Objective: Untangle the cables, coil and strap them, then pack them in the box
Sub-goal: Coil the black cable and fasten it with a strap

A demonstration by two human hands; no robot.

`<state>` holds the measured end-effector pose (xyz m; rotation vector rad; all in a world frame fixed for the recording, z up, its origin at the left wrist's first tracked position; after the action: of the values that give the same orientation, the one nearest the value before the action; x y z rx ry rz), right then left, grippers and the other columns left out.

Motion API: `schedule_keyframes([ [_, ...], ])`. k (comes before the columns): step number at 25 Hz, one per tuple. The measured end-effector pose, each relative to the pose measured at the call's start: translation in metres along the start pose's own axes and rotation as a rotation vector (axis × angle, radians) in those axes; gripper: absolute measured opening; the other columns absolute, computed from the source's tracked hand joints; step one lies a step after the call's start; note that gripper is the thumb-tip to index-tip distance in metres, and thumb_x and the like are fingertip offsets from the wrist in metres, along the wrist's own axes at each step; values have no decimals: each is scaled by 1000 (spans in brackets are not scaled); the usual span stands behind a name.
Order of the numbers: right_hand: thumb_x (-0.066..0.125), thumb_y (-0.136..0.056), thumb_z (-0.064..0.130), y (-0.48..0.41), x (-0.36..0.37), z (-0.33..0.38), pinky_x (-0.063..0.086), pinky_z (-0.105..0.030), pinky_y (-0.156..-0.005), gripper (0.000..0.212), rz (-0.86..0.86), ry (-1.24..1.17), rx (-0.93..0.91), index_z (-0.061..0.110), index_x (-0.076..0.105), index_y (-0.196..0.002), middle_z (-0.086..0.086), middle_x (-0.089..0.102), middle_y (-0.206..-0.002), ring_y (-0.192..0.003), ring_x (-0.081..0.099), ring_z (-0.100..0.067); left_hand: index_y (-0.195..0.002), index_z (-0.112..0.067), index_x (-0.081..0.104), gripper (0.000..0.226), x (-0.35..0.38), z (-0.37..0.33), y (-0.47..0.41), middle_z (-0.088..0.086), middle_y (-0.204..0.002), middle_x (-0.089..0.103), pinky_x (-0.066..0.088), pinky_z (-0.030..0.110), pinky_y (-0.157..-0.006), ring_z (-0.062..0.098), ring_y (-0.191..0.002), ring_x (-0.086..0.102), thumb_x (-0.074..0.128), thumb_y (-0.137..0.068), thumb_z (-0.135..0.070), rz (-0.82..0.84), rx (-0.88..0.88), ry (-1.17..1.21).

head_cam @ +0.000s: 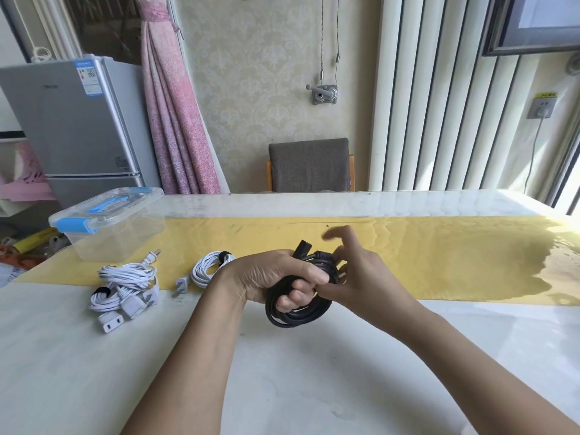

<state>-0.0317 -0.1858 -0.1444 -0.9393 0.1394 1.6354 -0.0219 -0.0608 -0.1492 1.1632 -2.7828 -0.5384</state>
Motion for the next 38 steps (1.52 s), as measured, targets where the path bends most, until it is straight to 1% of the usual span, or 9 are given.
schedule_keyframes([
  [2, 65, -80, 24, 2, 4, 7, 43, -24, -62, 76, 84, 58, -143, 49, 24, -139, 5, 55, -83, -65, 48, -10, -41, -20, 44, 37, 2, 2, 0, -4, -43, 36, 26, 13, -33, 4, -35, 35, 53, -77, -17, 13, -51, -39],
  [4, 59, -84, 29, 4, 9, 10, 46, -23, -66, 66, 147, 144, -253, 53, 27, -136, 8, 55, -96, -74, 52, -10, -40, -21, 45, 46, 2, 5, -1, -4, -42, 37, 27, 13, -33, 4, -34, 37, 54, -84, -14, 7, -112, -81],
  [8, 58, -89, 21, 2, 11, 2, 47, -31, -64, 33, 85, 178, -248, 36, 42, -113, 9, 55, -95, -72, 54, -11, -44, -19, 52, 47, -1, 4, -8, -2, -47, 45, 36, 14, -38, 7, -41, 45, 60, -89, -20, -92, -82, -71],
  [14, 52, -87, 9, -10, -14, -19, 39, -24, -53, 10, -147, 62, 11, 14, 46, -94, 0, 54, -72, -61, 50, -19, -70, -14, 63, 10, -9, -11, -14, -3, -67, 60, 42, 16, -67, 9, -66, 55, 71, -71, -19, -289, 284, -221],
  [20, 41, -97, 5, -8, -2, -40, 60, -37, -60, 14, -237, -1075, 587, -4, 50, -103, -19, 58, -82, -69, 65, -28, -71, -19, 64, 17, 1, -19, -31, -7, -68, 58, 43, 23, -74, 8, -70, 53, 69, -68, -35, -694, 596, 95],
  [23, 39, -98, 4, -6, 18, -32, 59, -34, -61, 24, -114, -1272, 611, -14, 54, -104, -23, 64, -89, -70, 66, -27, -66, -15, 54, 24, 13, -17, -32, -5, -61, 57, 47, 27, -66, 12, -63, 55, 60, -84, -30, -924, 657, 122],
  [30, 57, -93, 33, -8, 2, -28, 59, -37, -75, 29, 201, -713, 463, 5, 63, -102, -13, 65, -87, -67, 62, -23, -67, -13, 43, 36, -5, -35, -12, -10, -45, 37, 42, 35, -56, 13, -45, 40, 56, -95, -32, -945, 786, -105],
  [35, 63, -89, 35, -15, -40, -75, 45, -18, -66, 16, -136, 112, 286, 20, 66, -93, 7, 64, -93, -86, 63, -9, -64, -13, 42, 43, -37, -26, 1, -8, -43, 39, 38, 31, -49, 19, -41, 45, 60, -91, -40, -1167, 664, -186],
  [38, 69, -86, 31, -14, -30, -96, 41, -23, -74, 13, -85, 224, 252, 22, 66, -96, 9, 56, -98, -97, 56, -14, -61, -13, 42, 48, -57, -18, 9, -9, -40, 39, 37, 31, -50, 19, -40, 43, 63, -86, -48, -1213, 590, -130],
])
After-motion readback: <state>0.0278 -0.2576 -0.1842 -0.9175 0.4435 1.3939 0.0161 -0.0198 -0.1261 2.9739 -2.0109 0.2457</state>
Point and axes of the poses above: each hand's wrist, its own y-axis away from the middle knuckle, its own x-axis out of the palm, z = x × y, the point moved 5 cm from there along -y, towards the middle knuckle
